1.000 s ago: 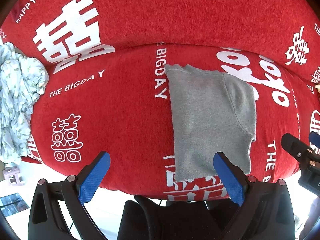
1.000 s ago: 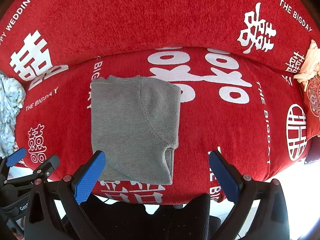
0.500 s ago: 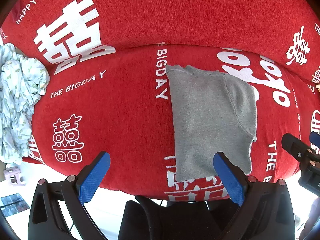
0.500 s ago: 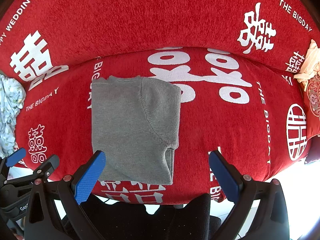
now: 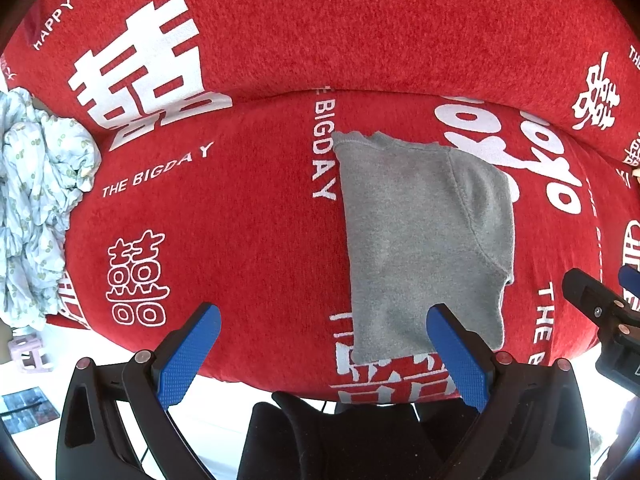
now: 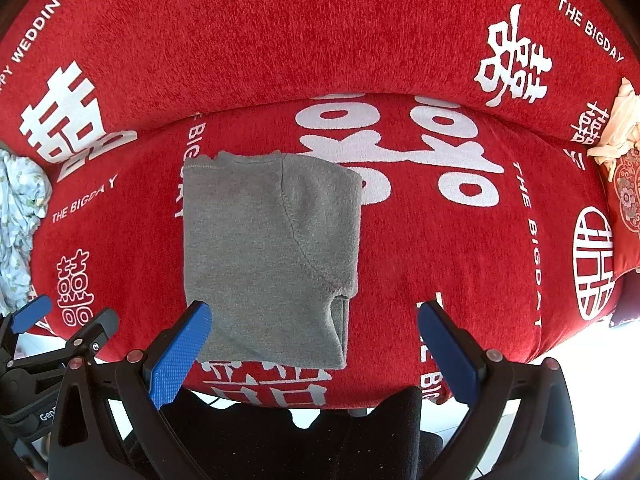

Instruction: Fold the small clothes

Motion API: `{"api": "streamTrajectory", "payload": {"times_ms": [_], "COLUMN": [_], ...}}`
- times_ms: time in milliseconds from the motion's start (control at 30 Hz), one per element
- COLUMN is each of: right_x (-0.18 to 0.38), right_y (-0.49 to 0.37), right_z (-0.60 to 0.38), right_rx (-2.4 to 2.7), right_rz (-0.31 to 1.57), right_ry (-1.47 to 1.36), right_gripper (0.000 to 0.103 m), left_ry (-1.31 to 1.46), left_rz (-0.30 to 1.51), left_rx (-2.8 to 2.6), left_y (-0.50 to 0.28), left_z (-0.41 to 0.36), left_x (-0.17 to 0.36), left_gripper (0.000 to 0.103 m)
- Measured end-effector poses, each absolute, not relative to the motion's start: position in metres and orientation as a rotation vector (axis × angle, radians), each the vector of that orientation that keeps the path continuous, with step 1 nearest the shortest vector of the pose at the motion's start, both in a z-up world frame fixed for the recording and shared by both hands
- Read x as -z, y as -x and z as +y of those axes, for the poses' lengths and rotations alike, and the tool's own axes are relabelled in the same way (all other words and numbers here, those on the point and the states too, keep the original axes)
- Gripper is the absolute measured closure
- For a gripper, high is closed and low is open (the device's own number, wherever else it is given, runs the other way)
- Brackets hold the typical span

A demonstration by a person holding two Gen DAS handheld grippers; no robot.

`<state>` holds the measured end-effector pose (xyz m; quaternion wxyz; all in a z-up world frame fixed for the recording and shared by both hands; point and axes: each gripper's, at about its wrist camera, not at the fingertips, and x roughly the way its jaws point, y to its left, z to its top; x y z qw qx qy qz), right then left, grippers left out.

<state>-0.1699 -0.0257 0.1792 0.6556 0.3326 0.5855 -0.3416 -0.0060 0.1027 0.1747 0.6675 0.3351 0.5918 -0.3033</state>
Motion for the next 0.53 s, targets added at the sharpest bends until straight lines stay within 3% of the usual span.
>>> {"api": "streamTrajectory", "payload": {"times_ms": [533], "right_x": [-0.1767], "right_y": [0.1705], "right_z": [-0.0203], "right_rx": [0.783], "right_rz": [1.324], "right_ry": [-0.767], "right_gripper": [0.000], "left_ry": [-0.717], "left_rz": [1.339], "left_rx": [0.723], "left_y": [0.0107], "left_z": [0.1026], "left_x": [-0.1768], "left_gripper": [0.000]}}
